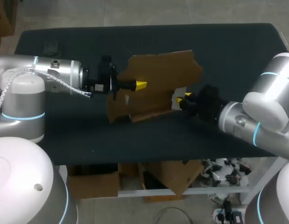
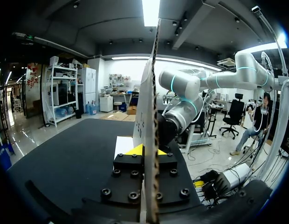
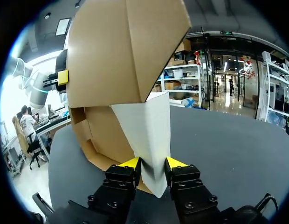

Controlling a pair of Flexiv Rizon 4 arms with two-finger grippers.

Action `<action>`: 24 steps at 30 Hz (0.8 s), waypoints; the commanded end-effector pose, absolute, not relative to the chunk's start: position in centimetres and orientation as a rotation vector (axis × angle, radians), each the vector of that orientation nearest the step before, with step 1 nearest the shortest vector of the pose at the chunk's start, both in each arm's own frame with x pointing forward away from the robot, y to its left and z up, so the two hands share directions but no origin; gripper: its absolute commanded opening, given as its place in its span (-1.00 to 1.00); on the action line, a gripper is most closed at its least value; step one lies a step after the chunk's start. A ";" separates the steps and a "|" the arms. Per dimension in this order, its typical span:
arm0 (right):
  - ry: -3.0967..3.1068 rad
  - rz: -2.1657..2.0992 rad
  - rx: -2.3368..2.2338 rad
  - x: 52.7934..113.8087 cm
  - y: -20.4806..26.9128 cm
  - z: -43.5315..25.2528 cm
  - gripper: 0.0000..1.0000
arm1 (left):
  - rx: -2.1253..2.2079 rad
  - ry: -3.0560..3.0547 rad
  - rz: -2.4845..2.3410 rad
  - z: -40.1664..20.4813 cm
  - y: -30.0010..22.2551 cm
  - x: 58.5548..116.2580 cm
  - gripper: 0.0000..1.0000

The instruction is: Assemble the packaging by folding the flat box into shape, placing the metal phone stand inside, and closing the box properly

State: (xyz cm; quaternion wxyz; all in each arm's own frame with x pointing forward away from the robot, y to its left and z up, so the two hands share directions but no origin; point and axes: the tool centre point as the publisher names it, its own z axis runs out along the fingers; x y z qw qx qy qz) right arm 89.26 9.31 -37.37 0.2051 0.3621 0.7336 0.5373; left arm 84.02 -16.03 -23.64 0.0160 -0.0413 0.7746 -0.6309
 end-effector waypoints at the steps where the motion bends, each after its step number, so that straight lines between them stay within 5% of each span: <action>1: 1.903 1.356 1.107 89.5 10.1 -37.6 -0.32 | -0.125 2.411 -1.965 -24.1 -16.2 84.0 -1.00; 24: 1.834 1.261 1.163 90.2 10.4 -37.4 -0.37 | -0.125 2.411 -1.965 -24.1 -16.2 84.0 -1.00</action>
